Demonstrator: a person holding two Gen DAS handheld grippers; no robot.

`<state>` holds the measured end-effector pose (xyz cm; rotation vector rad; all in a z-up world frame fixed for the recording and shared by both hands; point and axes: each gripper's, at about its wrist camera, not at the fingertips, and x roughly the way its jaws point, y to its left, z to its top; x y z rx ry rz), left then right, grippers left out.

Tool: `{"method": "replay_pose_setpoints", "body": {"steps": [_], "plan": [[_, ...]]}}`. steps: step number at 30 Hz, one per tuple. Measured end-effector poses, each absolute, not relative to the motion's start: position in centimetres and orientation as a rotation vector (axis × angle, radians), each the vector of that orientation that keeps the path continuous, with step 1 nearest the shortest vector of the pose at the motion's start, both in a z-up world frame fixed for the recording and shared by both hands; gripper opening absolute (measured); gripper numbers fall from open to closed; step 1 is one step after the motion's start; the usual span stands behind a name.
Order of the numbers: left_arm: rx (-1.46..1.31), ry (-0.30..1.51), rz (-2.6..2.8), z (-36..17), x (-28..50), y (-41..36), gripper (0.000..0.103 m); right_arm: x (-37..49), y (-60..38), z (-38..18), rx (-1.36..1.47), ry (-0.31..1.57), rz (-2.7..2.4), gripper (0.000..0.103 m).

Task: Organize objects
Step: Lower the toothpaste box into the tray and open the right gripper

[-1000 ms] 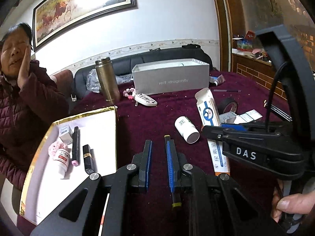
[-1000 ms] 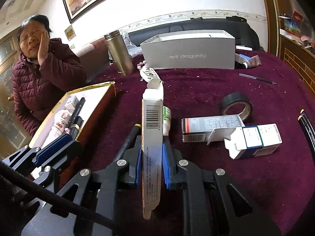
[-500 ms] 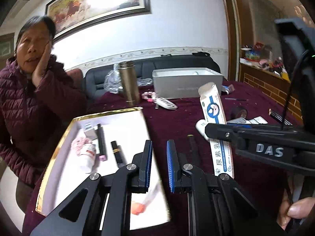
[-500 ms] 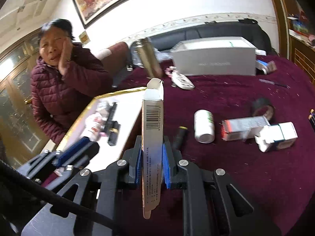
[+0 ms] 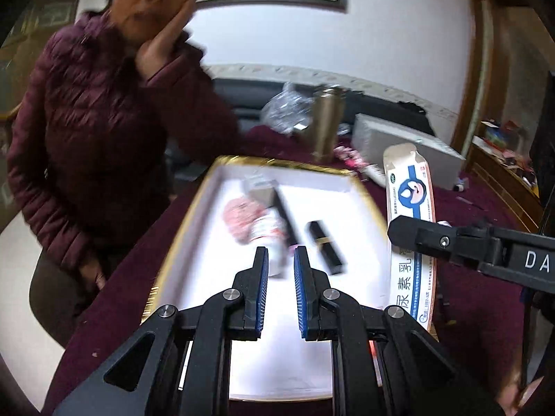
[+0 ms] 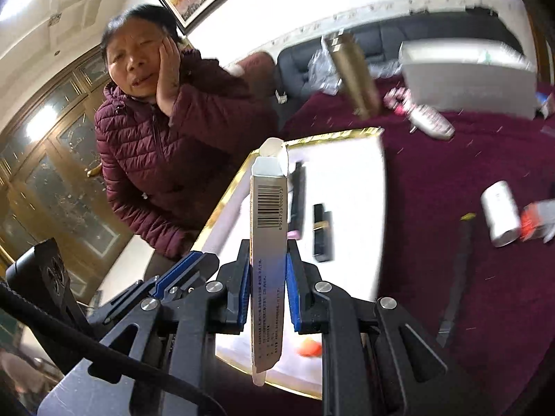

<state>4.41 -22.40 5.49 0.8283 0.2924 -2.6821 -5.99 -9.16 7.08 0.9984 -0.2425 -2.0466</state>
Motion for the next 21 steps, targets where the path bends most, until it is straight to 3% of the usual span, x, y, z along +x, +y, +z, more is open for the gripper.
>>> {"method": "replay_pose_setpoints", "body": {"steps": [6,21], "plan": [[0.891,0.387,-2.617,3.8,4.4,-25.5,0.012,-7.4,-12.5,2.9,1.143,-0.338,-1.957,0.016],[1.057,0.454,-2.564,0.2,2.9,-26.6,0.012,-7.1,-14.5,0.3,1.207,-0.18,-1.978,0.02]]}}
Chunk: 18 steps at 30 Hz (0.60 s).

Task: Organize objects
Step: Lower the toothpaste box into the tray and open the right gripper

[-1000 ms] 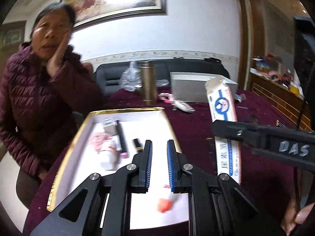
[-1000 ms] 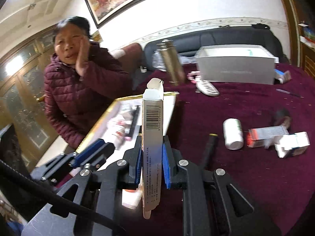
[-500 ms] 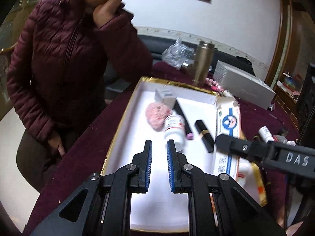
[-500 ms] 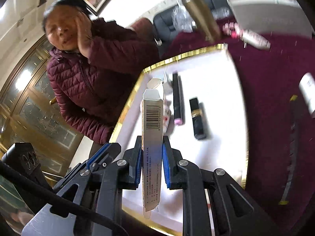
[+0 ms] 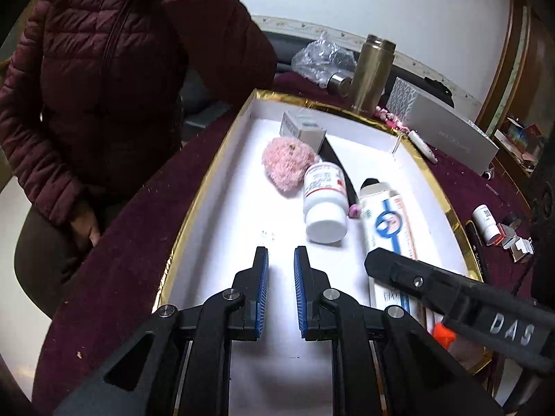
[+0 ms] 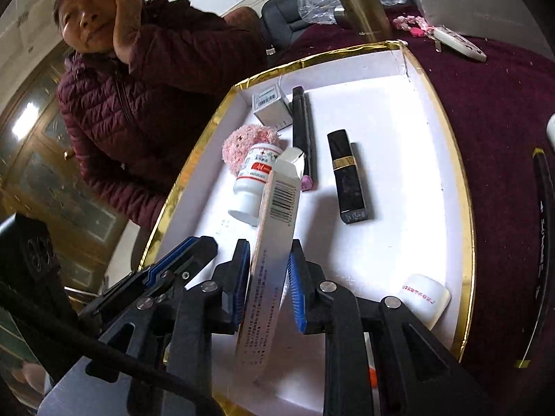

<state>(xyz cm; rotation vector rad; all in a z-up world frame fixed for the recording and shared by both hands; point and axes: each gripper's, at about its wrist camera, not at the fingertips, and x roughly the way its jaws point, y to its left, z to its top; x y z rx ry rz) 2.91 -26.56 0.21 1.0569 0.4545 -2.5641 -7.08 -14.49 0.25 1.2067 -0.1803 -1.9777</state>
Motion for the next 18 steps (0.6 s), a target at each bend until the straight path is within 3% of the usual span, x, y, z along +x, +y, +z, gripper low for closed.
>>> {"method": "replay_pose_setpoints", "body": {"steps": [6,9,15,17,18], "plan": [[1.069,0.454,-2.563,0.1,2.9,-26.4,0.013,-6.3,-15.0,0.6,1.195,-0.068,-2.027,0.031],[1.047,0.472,-2.577,0.4,3.0,-26.6,0.018,-6.3,-14.4,1.1,1.184,-0.047,-2.057,0.045],[0.924,0.509,-2.65,1.9,3.9,-26.5,0.037,-5.7,-13.0,2.9,1.118,-0.091,-2.083,0.047],[0.88,0.502,-2.646,2.2,4.3,-26.6,0.057,-5.6,-12.2,3.5,1.091,-0.116,-2.091,0.051],[0.874,0.517,-2.646,2.3,4.4,-26.8,0.058,-5.6,-11.6,3.7,1.083,-0.136,-2.095,0.052]]}}
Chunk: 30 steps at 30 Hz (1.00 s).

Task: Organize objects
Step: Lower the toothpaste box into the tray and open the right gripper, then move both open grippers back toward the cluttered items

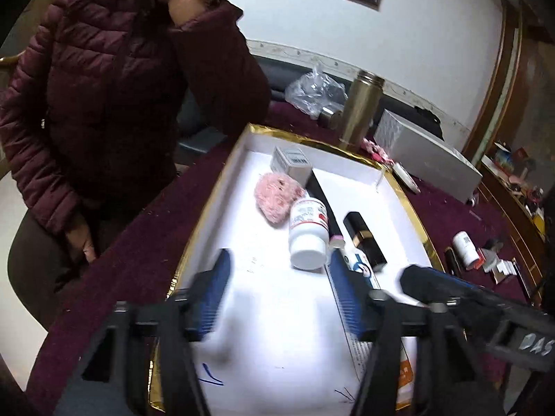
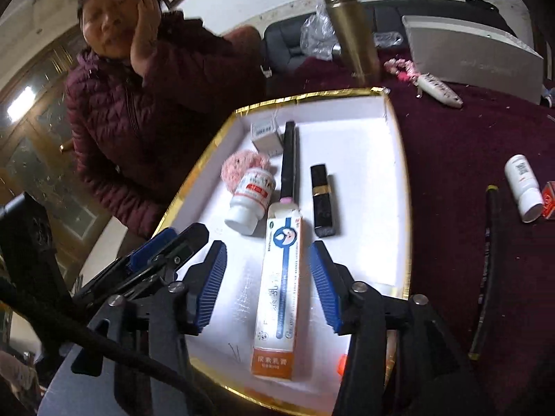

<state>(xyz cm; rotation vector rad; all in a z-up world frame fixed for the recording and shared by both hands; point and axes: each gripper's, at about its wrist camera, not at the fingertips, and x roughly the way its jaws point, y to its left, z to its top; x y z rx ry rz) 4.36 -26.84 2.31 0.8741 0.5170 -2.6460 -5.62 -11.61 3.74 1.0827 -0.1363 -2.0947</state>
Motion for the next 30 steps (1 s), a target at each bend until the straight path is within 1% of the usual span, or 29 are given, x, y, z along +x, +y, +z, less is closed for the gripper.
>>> {"method": "replay_pose_setpoints", "body": {"steps": [5,6,8,9,13,14,16,18,20,21,22,23,26,27,30], "plan": [[0.814,0.695,-2.7,2.7,5.0,-28.3,0.058,-5.9,-8.8,4.8,1.041,-0.213,-2.125,0.052],[0.798,0.725,-2.715,2.8,5.2,-28.5,0.058,-6.1,-7.8,5.1,1.023,-0.243,-2.135,0.053],[0.779,0.771,-2.742,3.1,5.2,-28.6,0.058,-6.3,-6.6,5.4,1.009,-0.272,-2.154,0.057],[0.773,0.802,-2.764,3.2,5.3,-28.6,0.058,-6.3,-5.8,5.5,1.004,-0.285,-2.166,0.057],[0.732,0.844,-2.818,4.2,5.7,-28.5,0.058,-6.9,-2.5,5.8,0.989,-0.343,-2.208,0.057],[0.728,0.869,-2.83,4.5,5.7,-28.6,0.058,-7.0,-1.7,5.8,0.984,-0.363,-2.216,0.059],[0.745,0.95,-2.858,4.8,5.5,-28.7,0.058,-7.4,0.0,5.8,0.98,-0.394,-2.229,0.061],[0.775,0.963,-2.861,4.9,5.2,-28.4,0.058,-7.8,1.6,5.8,0.973,-0.427,-2.246,0.061],[0.776,0.871,-2.851,5.1,5.0,-27.6,0.058,-8.3,3.6,5.8,0.965,-0.46,-2.262,0.061],[0.748,0.751,-2.84,5.5,4.9,-26.7,0.058,-8.6,4.8,5.7,0.965,-0.481,-2.283,0.061],[0.719,0.679,-2.83,5.6,4.9,-26.1,0.058,-8.9,5.5,5.6,0.972,-0.499,-2.302,0.062],[0.685,0.626,-2.831,5.7,5.0,-25.5,0.058,-9.3,6.6,5.3,0.982,-0.532,-2.318,0.064],[0.615,0.493,-2.882,6.3,4.3,-23.9,0.058,-10.2,8.3,4.1,1.019,-0.609,-2.329,0.065],[0.627,0.45,-2.89,6.3,3.6,-23.4,0.058,-10.5,8.5,3.6,1.039,-0.624,-2.326,0.065],[0.813,0.319,-2.839,4.9,1.1,-22.3,0.058,-11.2,8.3,2.5,1.089,-0.653,-2.296,0.065]]}}
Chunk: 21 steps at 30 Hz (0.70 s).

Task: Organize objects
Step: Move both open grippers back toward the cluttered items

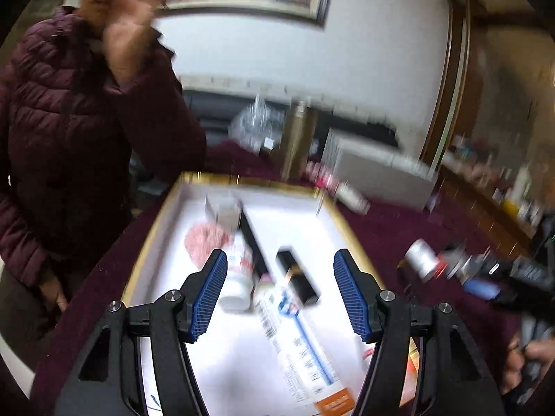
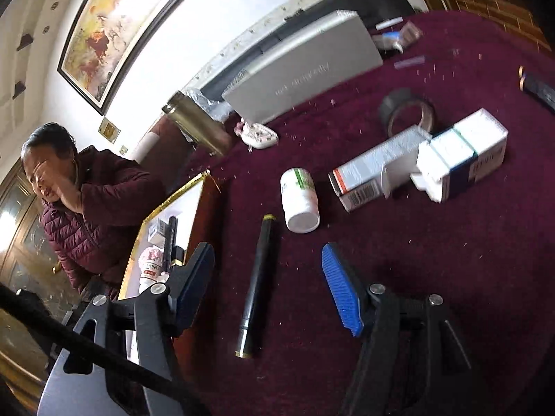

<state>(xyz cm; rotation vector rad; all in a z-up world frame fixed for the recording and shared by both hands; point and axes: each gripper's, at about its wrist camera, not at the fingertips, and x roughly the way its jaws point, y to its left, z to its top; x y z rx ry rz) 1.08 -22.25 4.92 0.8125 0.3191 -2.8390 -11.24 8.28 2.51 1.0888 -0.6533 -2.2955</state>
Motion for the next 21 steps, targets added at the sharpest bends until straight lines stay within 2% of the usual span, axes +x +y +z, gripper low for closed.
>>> {"method": "replay_pose_setpoints", "body": {"steps": [3,9,15,17,21], "plan": [[0.924,0.23,-2.779,3.9,0.4,-21.6,0.058,-11.4,8.3,2.2,1.099,-0.646,-2.309,0.065],[0.975,0.285,-2.777,4.0,1.9,-21.7,0.058,-11.5,10.0,3.0,1.101,-0.711,-2.336,0.065],[0.83,0.229,-2.854,8.5,4.1,-19.4,0.059,-9.9,12.6,8.6,1.041,-0.692,-2.381,0.066],[0.878,0.269,-2.917,9.5,3.8,-18.3,0.069,-9.8,13.9,10.0,1.004,-0.684,-2.412,0.079],[1.164,0.462,-3.047,9.1,0.9,-14.3,0.069,-11.0,16.3,10.5,0.993,-0.643,-2.507,0.08]]}}
